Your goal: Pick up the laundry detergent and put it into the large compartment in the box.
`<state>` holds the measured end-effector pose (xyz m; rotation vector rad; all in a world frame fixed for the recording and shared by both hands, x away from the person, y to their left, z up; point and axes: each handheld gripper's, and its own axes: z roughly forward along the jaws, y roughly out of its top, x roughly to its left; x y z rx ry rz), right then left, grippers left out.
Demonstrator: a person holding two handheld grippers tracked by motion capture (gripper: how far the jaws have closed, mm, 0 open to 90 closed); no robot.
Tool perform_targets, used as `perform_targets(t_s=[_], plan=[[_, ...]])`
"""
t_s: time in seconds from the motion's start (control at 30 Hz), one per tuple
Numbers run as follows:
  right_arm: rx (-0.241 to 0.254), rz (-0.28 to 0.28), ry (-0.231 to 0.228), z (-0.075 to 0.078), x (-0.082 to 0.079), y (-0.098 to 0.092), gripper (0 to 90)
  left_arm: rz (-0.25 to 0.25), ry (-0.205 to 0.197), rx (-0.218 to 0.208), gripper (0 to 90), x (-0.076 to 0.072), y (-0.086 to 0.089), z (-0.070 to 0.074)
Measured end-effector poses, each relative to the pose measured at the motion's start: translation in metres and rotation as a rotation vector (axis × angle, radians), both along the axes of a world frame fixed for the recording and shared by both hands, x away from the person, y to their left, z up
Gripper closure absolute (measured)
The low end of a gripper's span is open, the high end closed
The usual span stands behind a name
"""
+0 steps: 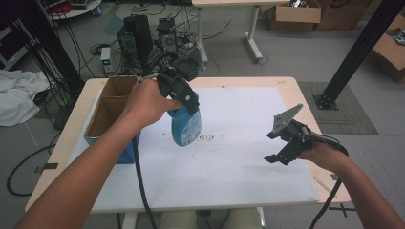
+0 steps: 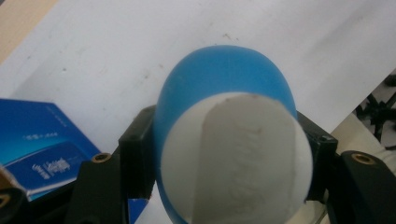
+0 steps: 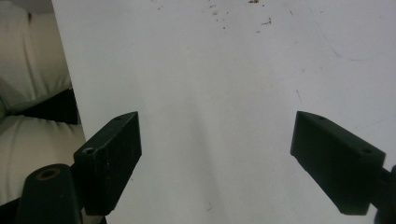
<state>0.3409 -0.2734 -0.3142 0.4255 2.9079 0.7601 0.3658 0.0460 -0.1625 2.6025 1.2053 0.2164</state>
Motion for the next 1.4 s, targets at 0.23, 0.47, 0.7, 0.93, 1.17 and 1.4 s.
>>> perform_targets(t_s=[0.23, 0.47, 0.7, 0.93, 1.17, 1.4], plan=[[0.0, 0.016, -0.009, 0.004, 0.0, 0.001, 16.6, 0.086, 0.003, 0.022, 38.0, -0.001, 0.006, 0.015], [-0.004, 0.038, -0.017, 0.009, 0.0, 0.004, 16.5, 0.192, 0.028, 0.027, 38.1, 0.002, 0.017, 0.025], [-0.01, 0.064, -0.026, 0.011, 0.003, 0.007, 16.7, 0.311, 0.031, 0.028, 38.1, 0.002, 0.031, 0.039], [-0.007, 0.085, -0.033, 0.014, 0.006, 0.01, 16.7, 0.441, 0.019, 0.008, 38.2, 0.001, 0.051, 0.06], [-0.007, 0.098, -0.037, 0.016, 0.007, 0.012, 16.7, 0.546, 0.018, 0.011, 38.2, 0.002, 0.068, 0.072], [-0.004, 0.094, -0.039, 0.016, 0.009, 0.01, 16.7, 0.628, 0.005, 0.012, 38.2, 0.0, 0.088, 0.084]])
